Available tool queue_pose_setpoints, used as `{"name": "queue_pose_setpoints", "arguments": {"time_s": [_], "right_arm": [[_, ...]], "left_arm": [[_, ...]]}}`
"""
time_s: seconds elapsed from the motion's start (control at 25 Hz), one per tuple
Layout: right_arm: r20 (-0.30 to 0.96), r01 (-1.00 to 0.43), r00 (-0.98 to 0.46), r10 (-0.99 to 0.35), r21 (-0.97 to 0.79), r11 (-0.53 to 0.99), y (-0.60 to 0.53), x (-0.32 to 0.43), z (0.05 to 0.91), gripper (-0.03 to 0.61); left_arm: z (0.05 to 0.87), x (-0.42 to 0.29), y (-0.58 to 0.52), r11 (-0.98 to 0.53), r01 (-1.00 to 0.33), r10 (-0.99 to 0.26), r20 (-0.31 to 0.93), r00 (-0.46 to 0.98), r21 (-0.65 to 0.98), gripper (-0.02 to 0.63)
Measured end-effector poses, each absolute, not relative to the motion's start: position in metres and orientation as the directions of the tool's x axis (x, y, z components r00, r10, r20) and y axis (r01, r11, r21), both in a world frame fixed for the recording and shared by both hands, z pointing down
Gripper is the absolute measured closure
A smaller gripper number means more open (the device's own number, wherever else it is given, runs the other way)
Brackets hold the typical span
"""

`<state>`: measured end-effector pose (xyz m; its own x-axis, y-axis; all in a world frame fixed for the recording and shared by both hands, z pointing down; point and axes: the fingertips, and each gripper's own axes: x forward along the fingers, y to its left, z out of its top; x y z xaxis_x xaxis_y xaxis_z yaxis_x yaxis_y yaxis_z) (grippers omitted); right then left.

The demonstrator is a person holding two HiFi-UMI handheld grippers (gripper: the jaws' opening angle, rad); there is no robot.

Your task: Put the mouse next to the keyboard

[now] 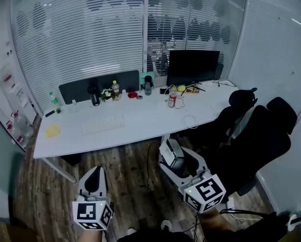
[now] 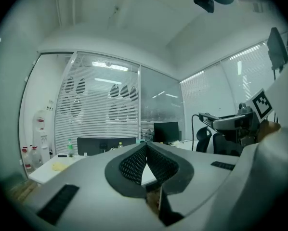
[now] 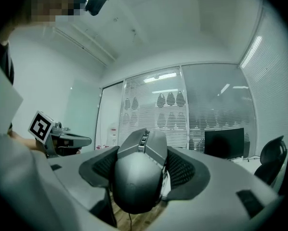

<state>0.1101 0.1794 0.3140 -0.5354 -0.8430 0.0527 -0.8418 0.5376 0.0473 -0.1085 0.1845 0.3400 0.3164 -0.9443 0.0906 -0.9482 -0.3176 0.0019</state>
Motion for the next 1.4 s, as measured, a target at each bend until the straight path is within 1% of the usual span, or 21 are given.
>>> {"name": "queue_pose_setpoints", "arguments": {"time_s": [0.36, 0.6, 0.96, 1.2, 1.4], "right_arm": [[0.065, -0.852, -0.518, -0.853, 0.049, 0.522, 0.176, 0.106, 0.310, 0.276], [0.049, -0.853, -0.514, -0.856, 0.072, 0.516, 0.178, 0.082, 0.301, 0.276], [0.046, -0.876, -0.474, -0.879, 0.074, 0.476, 0.182, 0.049, 0.304, 0.276], [0.052, -0.885, -0.455, -0.889, 0.088, 0.458, 0.171, 0.042, 0.308, 0.277], [0.033, -0.876, -0.474, -0.880, 0.083, 0.475, 0.145, 0.047, 0.309, 0.278]], "left_arm": [[0.333, -0.119, 0.182, -0.340, -0.940, -0.938, 0.057, 0.341, 0.036, 0.584], [0.331, -0.138, 0.182, -0.371, -0.927, -0.926, 0.046, 0.374, 0.061, 0.584], [0.336, -0.172, 0.177, -0.415, -0.909, -0.907, 0.059, 0.416, 0.040, 0.584], [0.341, -0.183, 0.164, -0.413, -0.910, -0.908, 0.064, 0.415, 0.046, 0.584], [0.348, -0.178, 0.139, -0.393, -0.919, -0.917, 0.062, 0.395, 0.044, 0.584]]}}
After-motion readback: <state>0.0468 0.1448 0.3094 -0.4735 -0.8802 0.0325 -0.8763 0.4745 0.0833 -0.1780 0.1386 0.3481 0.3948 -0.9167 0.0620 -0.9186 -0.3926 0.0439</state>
